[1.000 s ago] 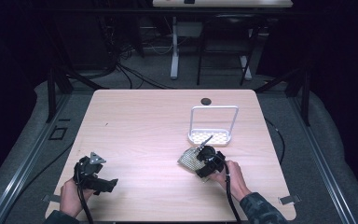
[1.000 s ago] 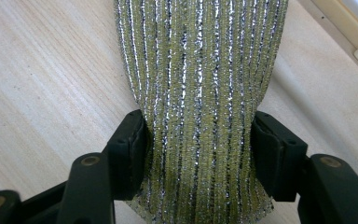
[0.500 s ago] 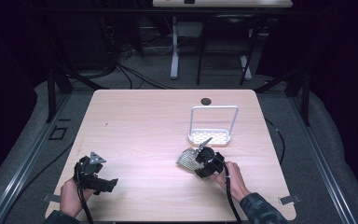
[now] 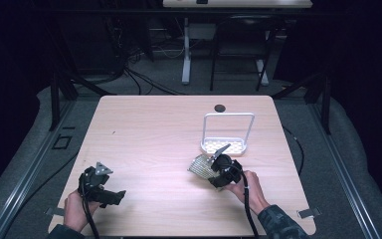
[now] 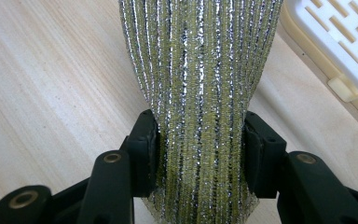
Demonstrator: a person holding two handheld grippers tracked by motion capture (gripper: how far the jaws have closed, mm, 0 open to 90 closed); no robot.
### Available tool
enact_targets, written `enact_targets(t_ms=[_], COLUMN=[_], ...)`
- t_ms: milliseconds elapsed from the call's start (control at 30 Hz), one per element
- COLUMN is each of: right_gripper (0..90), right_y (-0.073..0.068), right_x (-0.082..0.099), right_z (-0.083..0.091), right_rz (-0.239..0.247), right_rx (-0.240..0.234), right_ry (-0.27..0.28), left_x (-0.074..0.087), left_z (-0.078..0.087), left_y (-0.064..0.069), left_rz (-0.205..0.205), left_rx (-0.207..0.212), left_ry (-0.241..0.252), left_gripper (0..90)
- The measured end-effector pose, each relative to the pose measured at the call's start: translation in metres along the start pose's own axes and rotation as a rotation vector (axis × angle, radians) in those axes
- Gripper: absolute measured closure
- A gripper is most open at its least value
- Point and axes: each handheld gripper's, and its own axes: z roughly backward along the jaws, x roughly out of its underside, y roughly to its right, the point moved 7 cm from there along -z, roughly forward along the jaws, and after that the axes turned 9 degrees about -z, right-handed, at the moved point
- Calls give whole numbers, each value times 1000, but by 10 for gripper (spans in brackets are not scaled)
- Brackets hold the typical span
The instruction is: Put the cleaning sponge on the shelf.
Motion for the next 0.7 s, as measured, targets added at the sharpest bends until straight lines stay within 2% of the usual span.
enact_targets(t_ms=[300,700], right_gripper=[530,530], right_y=[3,18], right_x=[1,4], right_z=[7,21], right_rz=[0,-27], right_rx=[7,38], right_ry=[8,35], left_x=[0,0], left_z=[0,0], left_y=[0,0], left_rz=[1,-1], left_rx=[1,0], left_ry=[0,1], left_gripper=[0,0])
